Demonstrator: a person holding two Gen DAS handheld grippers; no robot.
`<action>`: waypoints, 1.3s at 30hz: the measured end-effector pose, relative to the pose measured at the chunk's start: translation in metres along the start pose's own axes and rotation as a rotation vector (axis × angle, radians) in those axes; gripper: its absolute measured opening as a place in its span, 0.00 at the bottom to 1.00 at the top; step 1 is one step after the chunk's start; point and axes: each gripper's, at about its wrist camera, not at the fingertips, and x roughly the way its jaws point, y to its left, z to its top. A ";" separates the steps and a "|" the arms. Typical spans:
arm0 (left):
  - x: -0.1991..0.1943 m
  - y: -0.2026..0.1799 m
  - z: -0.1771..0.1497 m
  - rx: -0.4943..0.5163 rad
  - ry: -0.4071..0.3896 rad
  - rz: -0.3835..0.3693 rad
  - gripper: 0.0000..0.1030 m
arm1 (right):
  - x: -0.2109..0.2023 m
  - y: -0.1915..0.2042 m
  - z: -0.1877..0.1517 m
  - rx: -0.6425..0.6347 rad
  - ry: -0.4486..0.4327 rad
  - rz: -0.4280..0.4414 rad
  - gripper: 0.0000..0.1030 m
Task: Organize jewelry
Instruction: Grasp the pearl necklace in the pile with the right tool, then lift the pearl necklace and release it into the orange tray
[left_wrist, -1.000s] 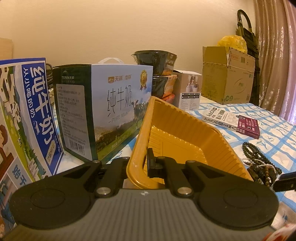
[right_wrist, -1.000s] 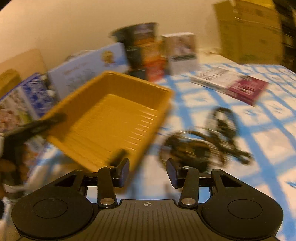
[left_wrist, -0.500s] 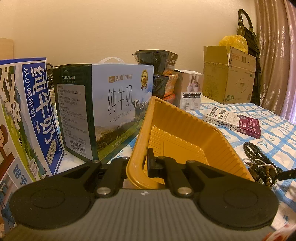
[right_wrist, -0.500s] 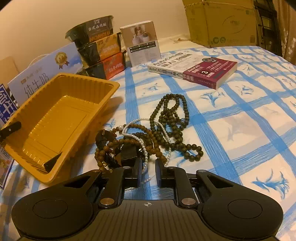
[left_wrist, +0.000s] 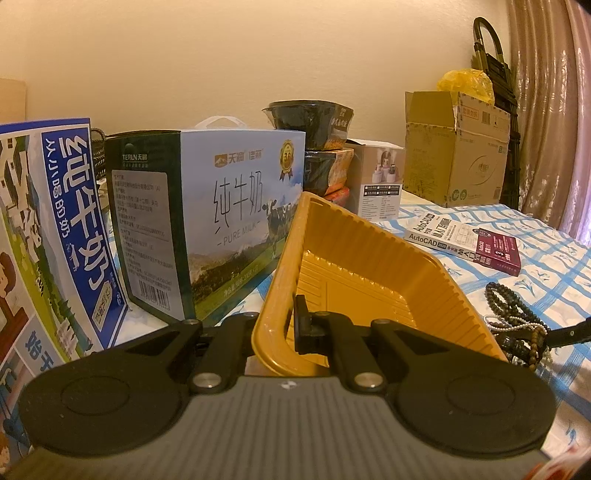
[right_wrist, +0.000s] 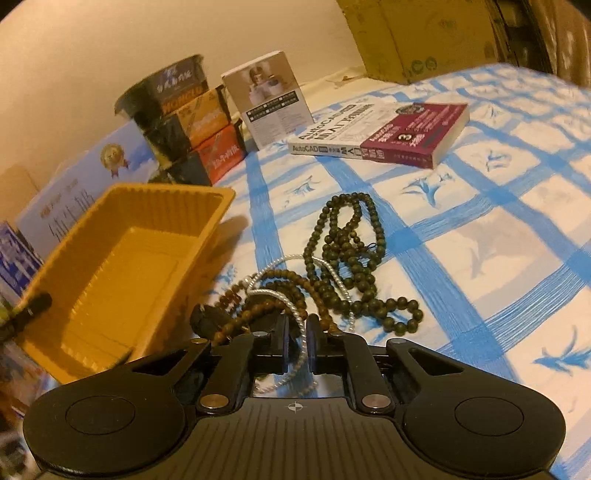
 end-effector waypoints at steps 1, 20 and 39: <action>0.000 0.000 0.000 0.000 0.000 0.000 0.06 | 0.001 -0.002 0.001 0.014 0.002 0.015 0.12; 0.001 0.000 0.000 0.002 -0.001 0.000 0.06 | -0.012 -0.006 0.025 -0.032 0.001 0.040 0.18; 0.001 0.000 0.001 -0.001 -0.001 0.003 0.06 | 0.023 0.006 0.038 -0.188 0.128 0.123 0.01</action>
